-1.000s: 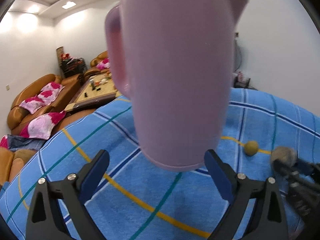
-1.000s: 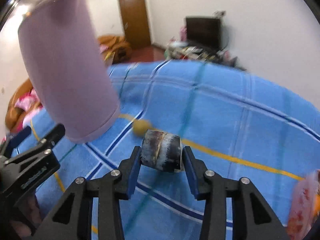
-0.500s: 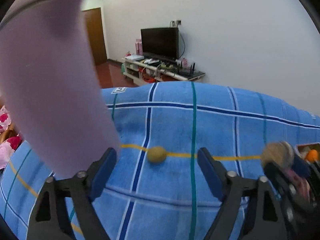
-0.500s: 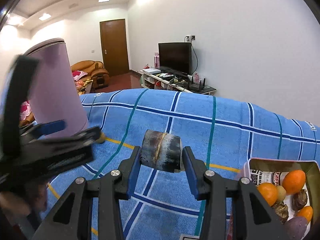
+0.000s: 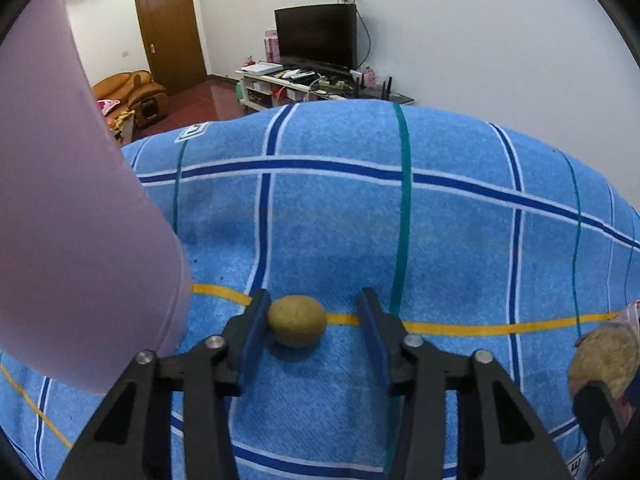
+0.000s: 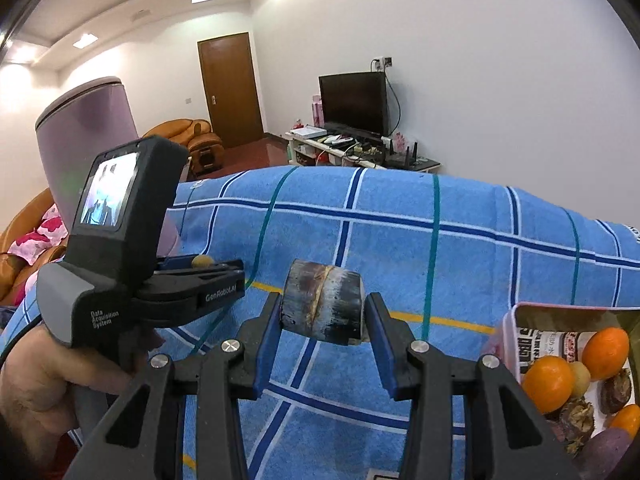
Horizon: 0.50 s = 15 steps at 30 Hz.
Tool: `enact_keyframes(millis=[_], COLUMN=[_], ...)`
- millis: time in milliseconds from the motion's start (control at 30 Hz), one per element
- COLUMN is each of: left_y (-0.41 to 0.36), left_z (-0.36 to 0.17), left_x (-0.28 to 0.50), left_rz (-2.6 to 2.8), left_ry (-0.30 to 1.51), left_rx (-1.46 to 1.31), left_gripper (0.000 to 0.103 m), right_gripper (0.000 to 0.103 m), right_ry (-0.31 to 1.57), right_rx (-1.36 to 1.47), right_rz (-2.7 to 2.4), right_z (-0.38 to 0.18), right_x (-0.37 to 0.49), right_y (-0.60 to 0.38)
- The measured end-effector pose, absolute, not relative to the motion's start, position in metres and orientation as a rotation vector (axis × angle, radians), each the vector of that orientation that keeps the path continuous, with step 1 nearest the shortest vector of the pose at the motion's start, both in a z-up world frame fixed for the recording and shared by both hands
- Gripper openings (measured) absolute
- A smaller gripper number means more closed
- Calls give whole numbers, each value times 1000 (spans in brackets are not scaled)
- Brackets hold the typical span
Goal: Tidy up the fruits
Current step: 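Grasp the striped root with the right tool while the left tool grasps the yellow fruit, then lift and carry the striped root and yellow fruit toward the tin tray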
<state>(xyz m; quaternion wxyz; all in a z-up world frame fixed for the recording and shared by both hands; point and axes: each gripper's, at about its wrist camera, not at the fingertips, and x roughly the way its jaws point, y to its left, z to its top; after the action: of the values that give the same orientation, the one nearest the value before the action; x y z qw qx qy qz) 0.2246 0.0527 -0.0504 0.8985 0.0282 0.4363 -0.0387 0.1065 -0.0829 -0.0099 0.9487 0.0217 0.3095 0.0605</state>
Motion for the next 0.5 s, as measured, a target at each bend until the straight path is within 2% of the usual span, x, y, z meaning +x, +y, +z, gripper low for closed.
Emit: enact_keyframes(millis=[67, 233, 500], left_y=[53, 62, 69], left_z=[-49, -50, -28], left_x=[224, 221, 169], left_rz=[-102, -99, -14], left_ry=[901, 890, 708], left_rx=[51, 7, 21], left_gripper=[30, 29, 29], right_gripper=[44, 44, 44], right_ry=[625, 599, 548], right_rx=[36, 37, 19], right_rz=[121, 111, 79], right_z=[-10, -8, -5], right_x=[107, 102, 94], right_y=[-81, -82, -82])
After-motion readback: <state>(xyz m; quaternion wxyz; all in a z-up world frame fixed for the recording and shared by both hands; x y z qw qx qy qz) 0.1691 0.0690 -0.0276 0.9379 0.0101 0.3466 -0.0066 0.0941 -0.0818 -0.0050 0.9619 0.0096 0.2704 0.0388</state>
